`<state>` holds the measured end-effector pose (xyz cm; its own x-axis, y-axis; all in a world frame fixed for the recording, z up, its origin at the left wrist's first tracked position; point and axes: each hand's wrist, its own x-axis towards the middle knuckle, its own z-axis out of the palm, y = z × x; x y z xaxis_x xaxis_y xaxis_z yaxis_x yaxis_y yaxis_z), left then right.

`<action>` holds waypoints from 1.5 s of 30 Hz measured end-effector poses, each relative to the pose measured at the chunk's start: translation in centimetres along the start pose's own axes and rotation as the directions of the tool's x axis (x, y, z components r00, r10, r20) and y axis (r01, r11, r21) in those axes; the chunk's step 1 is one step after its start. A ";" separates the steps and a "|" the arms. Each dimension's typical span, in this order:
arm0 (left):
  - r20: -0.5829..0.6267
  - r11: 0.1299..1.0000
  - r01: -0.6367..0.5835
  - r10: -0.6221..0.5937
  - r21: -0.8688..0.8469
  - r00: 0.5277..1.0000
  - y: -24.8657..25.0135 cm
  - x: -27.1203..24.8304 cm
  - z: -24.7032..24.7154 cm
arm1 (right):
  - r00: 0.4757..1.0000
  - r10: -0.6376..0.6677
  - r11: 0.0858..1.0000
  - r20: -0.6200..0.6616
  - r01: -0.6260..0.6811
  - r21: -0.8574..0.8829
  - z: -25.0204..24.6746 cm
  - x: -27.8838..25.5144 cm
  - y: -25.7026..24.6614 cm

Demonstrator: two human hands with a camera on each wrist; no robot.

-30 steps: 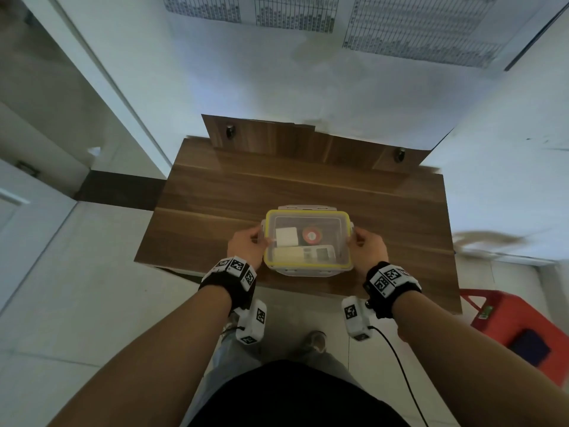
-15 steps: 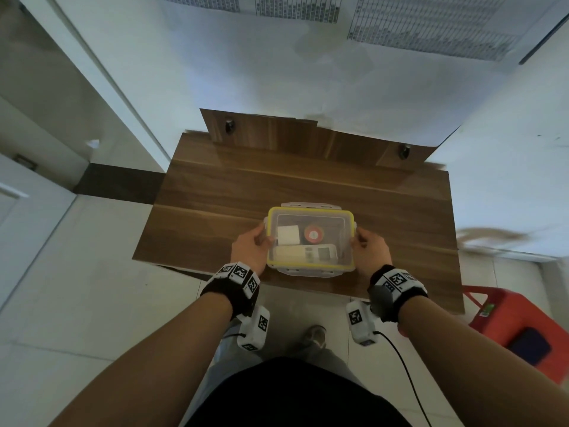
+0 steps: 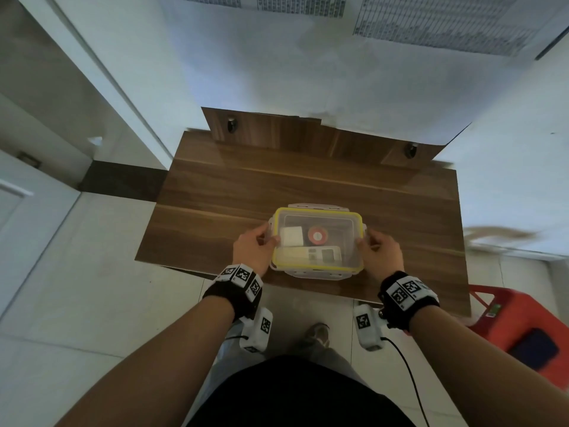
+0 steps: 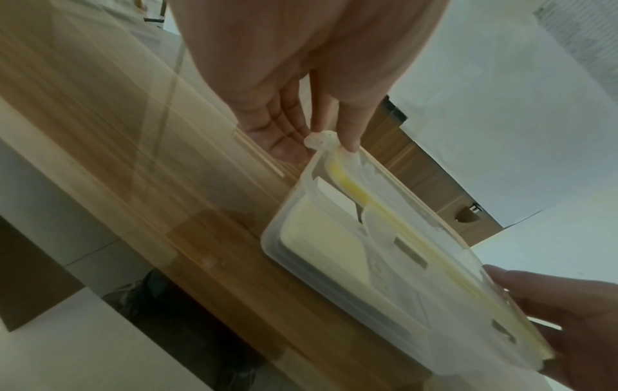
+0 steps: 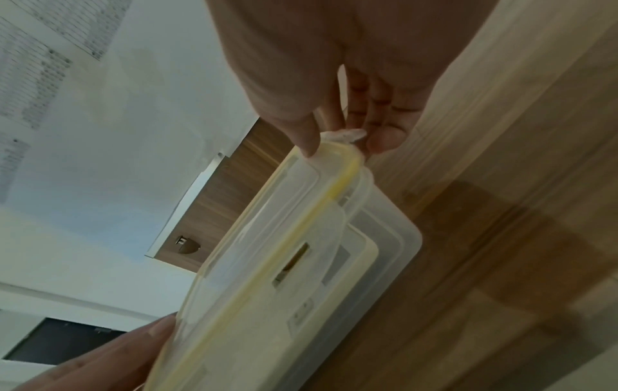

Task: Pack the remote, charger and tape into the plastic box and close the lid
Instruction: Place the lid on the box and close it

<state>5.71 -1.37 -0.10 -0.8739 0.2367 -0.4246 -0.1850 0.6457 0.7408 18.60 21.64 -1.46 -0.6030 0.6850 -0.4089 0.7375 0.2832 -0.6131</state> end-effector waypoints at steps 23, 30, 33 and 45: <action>0.113 0.998 0.050 -0.052 0.023 0.992 0.3 -0.3 -0.4 | 0.997 0.075 0.995 0.017 -0.076 0.066 0.4 -0.5 -0.2; 0.119 0.991 0.123 -0.117 -0.048 0.986 0.7 0.3 0.0 | 0.979 0.204 0.969 0.007 -0.203 0.139 0.0 0.5 -0.4; 0.128 0.983 0.176 -0.167 -0.060 0.978 0.9 0.6 0.1 | 0.971 0.237 0.953 0.030 -0.238 0.188 0.4 0.9 -0.1; 0.176 0.954 0.268 -0.243 -0.134 0.954 1.0 0.5 -0.7 | 0.954 0.274 0.926 0.118 -0.295 0.235 -0.4 0.6 -0.9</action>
<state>4.72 -1.14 0.78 -0.7097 0.1962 -0.6766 -0.4710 0.5821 0.6628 17.72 22.07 -0.90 -0.4093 0.6520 -0.6383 0.7893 -0.0979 -0.6061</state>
